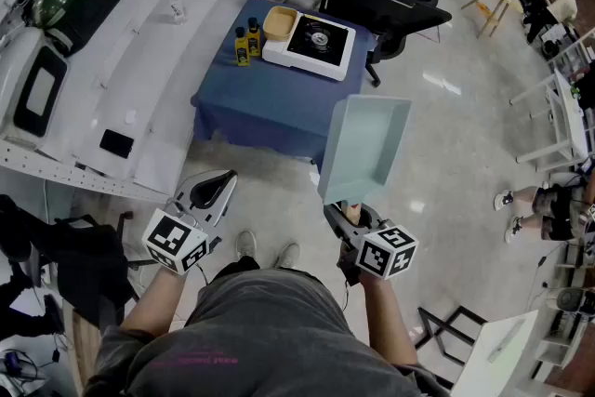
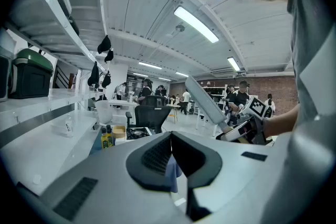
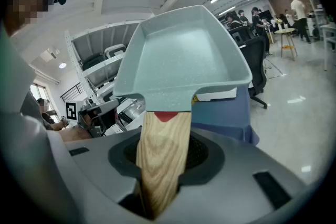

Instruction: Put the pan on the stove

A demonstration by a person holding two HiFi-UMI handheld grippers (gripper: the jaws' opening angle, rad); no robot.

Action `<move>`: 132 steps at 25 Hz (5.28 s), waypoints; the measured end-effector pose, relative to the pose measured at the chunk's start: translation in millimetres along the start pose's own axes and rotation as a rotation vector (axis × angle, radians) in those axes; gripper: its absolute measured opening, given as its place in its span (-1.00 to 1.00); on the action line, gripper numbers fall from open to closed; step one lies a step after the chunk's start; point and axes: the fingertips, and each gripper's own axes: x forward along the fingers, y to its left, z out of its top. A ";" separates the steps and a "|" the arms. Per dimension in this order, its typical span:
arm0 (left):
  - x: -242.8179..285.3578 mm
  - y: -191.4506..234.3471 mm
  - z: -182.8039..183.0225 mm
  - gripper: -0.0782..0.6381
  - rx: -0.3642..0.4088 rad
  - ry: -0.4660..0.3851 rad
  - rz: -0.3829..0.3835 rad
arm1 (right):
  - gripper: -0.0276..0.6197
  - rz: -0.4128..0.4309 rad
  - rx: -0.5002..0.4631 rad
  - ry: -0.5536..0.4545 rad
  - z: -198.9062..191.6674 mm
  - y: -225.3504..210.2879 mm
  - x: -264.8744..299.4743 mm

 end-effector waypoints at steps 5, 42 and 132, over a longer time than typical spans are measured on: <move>4.0 1.4 1.8 -0.78 0.005 -0.005 -0.005 | -0.49 0.005 -0.005 0.003 3.0 0.5 5.5; 31.0 -84.7 -15.6 -0.78 -0.010 -0.006 0.043 | -0.49 0.002 -0.012 0.026 -14.1 -61.9 -62.4; 271.3 316.4 10.6 -0.78 -0.153 0.088 0.007 | -0.49 -0.190 0.021 0.352 187.6 -272.1 308.8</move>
